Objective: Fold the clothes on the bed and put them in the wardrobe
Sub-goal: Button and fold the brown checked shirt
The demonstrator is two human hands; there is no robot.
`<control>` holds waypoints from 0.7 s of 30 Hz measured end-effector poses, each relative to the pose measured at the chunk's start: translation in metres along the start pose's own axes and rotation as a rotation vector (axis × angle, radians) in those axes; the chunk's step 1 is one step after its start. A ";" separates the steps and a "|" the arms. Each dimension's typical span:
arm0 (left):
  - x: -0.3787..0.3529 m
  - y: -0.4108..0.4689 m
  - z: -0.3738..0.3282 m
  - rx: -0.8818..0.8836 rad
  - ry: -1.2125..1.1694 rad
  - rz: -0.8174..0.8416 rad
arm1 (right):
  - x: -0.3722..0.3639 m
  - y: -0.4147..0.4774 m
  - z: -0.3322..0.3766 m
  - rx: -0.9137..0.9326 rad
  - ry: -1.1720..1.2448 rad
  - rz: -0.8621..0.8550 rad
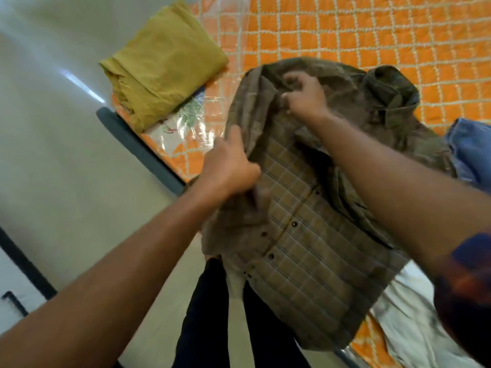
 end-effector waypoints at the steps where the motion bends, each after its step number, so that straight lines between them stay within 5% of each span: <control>1: 0.002 0.011 -0.002 0.057 -0.168 0.013 | 0.005 -0.019 -0.014 -0.075 0.194 -0.022; 4: 0.014 0.029 -0.047 0.010 -0.397 -0.083 | 0.006 -0.099 -0.045 -0.342 0.799 0.097; 7: -0.026 0.041 -0.087 0.061 -0.709 0.102 | 0.004 -0.173 -0.045 -0.271 1.153 0.354; 9: -0.065 0.044 -0.102 0.112 -0.800 0.331 | 0.015 -0.199 -0.058 -0.212 0.957 0.299; 11: -0.089 0.049 -0.113 0.087 -0.830 0.441 | 0.054 -0.209 -0.084 -0.182 0.735 0.030; 15: -0.079 0.076 -0.090 -0.041 -0.556 0.230 | 0.122 -0.211 -0.144 -0.378 0.718 -0.199; 19: -0.078 0.114 -0.052 -0.152 0.072 0.102 | 0.179 -0.206 -0.167 -0.456 -0.406 -0.252; 21: -0.068 0.130 -0.030 -0.108 0.019 0.020 | 0.187 -0.197 -0.148 -0.348 -0.495 -0.360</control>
Point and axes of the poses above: each hand's wrist, its own y-axis towards the middle knuckle, its own x-axis out of the back of the hand, z = x × y, the point moved 10 cm from there along y, towards the middle knuckle, and after that the axes turned 8 degrees about y, right-handed, at the moved point
